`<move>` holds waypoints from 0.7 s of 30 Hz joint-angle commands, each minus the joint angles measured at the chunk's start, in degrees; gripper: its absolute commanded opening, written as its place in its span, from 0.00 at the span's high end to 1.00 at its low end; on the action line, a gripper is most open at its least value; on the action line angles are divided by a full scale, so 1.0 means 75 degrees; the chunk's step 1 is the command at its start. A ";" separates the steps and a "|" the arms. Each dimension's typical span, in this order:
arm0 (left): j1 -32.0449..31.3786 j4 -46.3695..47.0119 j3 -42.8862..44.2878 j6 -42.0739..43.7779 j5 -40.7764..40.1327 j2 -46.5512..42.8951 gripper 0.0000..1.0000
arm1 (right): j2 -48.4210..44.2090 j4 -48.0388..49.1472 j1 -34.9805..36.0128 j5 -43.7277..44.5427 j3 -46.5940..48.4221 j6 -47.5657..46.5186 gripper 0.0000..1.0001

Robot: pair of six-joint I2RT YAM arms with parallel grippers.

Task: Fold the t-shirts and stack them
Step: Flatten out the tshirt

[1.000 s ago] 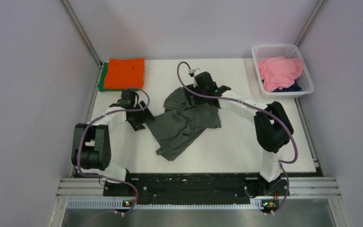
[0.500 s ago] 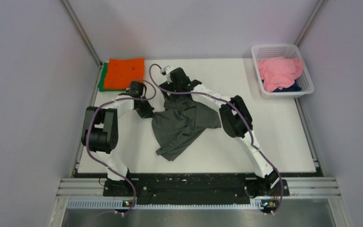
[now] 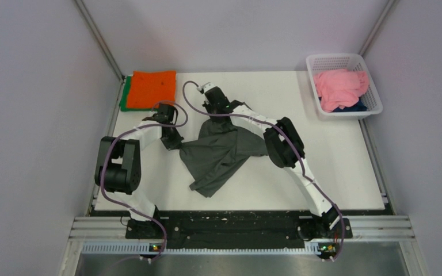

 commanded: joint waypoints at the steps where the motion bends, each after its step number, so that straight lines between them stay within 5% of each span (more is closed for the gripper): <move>1: -0.0155 -0.0275 0.0091 0.0343 -0.0594 -0.1272 1.00 | -0.1340 -0.0054 -0.0121 0.1309 -0.0316 0.0248 1.00; 13: -0.1306 0.0182 0.0889 0.1004 -0.1546 -0.5788 1.00 | -0.7841 0.1851 -0.0332 0.1901 -0.4205 -0.0641 1.00; 21: -0.1364 0.0903 0.2148 0.1645 -0.0982 -0.7567 1.00 | -1.0511 0.1497 -0.0331 0.0394 -0.3981 -0.0742 1.00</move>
